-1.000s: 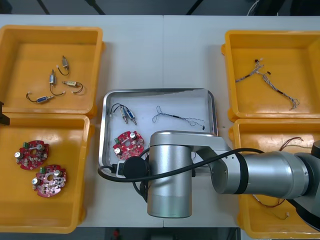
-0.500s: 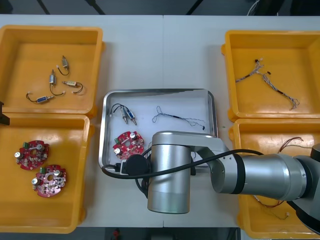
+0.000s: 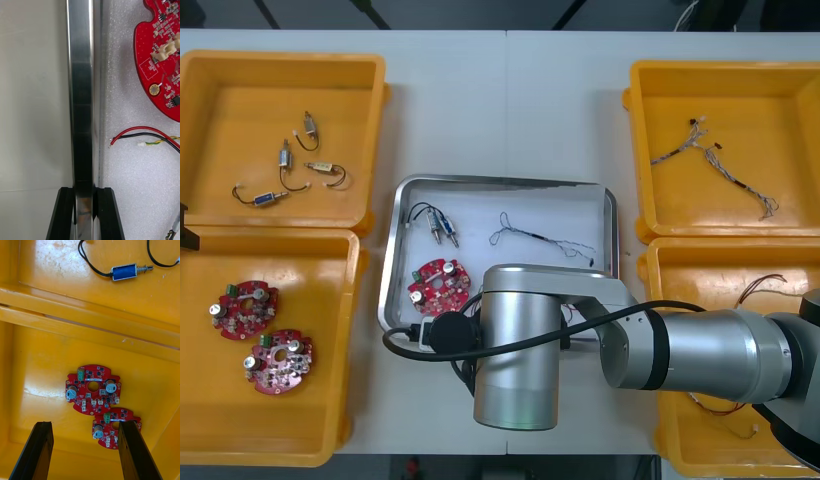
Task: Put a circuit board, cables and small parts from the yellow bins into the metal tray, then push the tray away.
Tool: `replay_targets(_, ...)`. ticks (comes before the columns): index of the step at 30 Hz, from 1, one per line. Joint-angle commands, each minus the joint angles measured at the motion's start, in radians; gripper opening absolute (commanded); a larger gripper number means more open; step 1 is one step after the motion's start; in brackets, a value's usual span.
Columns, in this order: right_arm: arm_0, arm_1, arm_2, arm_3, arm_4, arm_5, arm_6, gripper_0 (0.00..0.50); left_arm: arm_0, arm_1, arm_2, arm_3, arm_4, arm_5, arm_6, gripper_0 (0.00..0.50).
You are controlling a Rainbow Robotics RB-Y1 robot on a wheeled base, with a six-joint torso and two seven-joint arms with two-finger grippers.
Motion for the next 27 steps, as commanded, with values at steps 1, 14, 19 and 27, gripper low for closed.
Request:
replay_targets(1, -0.020, 0.007, 0.006, -0.010, 0.023, -0.007, 0.030, 0.000, 0.016, 0.047, 0.021, -0.019, -0.011, -0.009, 0.000, 0.500)
replay_targets(14, -0.192, -0.044, 0.006, -0.009, -0.014, -0.013, 0.063, 0.000, 0.016, 0.047, 0.021, -0.019, -0.011, -0.009, 0.000, 0.500)
replay_targets(19, -0.224, -0.056, 0.006, 0.019, -0.015, -0.030, 0.081, 0.000, 0.016, 0.047, 0.021, -0.019, -0.011, -0.009, 0.000, 0.500)
replay_targets(27, -0.308, -0.056, 0.006, 0.131, -0.063, -0.073, 0.118, 0.000, 0.016, 0.047, 0.021, -0.019, -0.011, -0.009, 0.000, 0.500)
